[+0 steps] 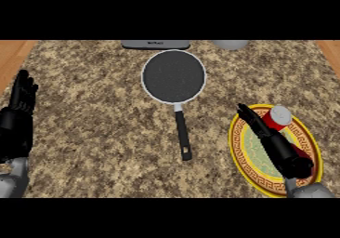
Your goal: Pick the can from the plate and place it in the pan
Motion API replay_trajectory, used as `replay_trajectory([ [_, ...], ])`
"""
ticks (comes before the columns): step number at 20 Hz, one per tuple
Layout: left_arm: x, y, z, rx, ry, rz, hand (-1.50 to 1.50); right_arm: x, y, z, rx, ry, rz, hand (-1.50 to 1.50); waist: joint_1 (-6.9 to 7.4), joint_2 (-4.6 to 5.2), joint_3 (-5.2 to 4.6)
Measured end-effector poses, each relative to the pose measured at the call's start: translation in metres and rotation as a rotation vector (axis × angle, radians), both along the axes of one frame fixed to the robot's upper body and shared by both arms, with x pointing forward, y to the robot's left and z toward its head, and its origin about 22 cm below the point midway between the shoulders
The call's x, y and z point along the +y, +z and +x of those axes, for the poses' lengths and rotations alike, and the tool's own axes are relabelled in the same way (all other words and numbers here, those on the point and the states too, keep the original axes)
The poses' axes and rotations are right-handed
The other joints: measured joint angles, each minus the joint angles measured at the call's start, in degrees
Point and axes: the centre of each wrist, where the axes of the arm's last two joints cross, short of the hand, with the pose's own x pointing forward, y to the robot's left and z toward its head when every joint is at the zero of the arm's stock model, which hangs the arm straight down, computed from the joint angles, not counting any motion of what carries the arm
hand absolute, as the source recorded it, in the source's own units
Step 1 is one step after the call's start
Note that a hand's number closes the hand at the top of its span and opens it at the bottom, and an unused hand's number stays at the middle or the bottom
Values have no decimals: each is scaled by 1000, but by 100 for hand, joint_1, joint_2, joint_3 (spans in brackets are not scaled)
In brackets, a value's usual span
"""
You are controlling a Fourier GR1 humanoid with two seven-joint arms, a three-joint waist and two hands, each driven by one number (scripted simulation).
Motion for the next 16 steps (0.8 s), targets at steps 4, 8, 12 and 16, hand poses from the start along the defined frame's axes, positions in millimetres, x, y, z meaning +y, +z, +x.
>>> replay_trajectory([
  [4, -26, -4, -1, -12, -115, -49, 0, -1, 39, 27, -57, 233, 84, 150, 32, 114, 33],
  [8, -66, -11, -4, 3, -293, -139, 0, -19, 89, 59, -165, 405, 60, -150, 84, 189, 39],
  [12, -87, -27, -13, 26, -400, -202, 0, -87, 121, 78, -172, 471, 75, -150, 102, 243, 53],
  [16, -97, -39, -19, 36, -455, -226, 0, -132, 155, 88, -199, 471, -14, -150, 157, 258, 66],
])
